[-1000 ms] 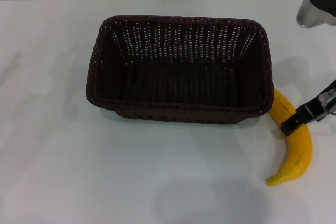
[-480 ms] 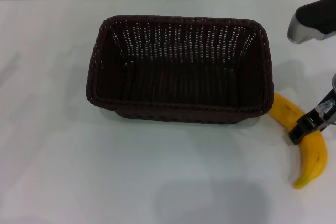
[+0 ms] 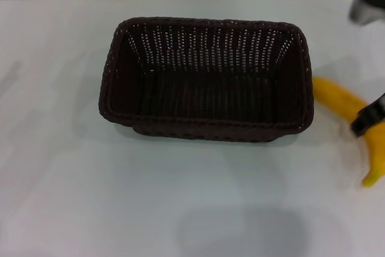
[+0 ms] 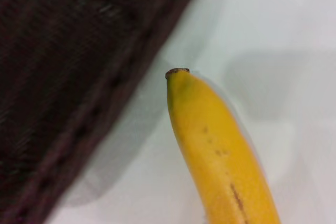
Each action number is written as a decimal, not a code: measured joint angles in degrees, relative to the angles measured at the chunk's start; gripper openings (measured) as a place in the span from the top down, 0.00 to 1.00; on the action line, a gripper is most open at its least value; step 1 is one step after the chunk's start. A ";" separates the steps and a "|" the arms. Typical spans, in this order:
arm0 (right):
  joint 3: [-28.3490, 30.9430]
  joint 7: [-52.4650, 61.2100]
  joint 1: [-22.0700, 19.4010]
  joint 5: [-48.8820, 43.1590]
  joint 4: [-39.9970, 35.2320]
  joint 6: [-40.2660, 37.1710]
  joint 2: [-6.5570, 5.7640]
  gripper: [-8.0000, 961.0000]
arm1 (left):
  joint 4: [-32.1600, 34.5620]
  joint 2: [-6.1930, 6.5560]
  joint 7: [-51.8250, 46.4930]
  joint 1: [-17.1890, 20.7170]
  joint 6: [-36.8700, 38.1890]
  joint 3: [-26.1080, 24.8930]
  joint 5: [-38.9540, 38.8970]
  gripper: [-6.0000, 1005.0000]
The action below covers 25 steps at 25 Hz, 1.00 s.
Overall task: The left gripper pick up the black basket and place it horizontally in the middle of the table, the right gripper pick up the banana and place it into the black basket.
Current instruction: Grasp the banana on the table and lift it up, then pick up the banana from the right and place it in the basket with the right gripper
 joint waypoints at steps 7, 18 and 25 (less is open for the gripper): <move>18.89 -12.62 3.12 -8.98 -5.37 1.17 -0.43 0.49 | 0.01 -0.07 -0.12 0.32 -0.34 -0.11 -0.50 0.12; 12.74 -20.61 10.34 14.36 -12.56 -2.42 0.24 0.49 | 0.00 -0.80 -0.12 1.01 -0.45 0.02 -0.59 0.12; 1.35 -24.47 13.59 22.66 -7.00 -10.28 0.48 0.49 | 0.00 -1.18 -0.07 1.33 -1.02 0.04 -0.69 0.12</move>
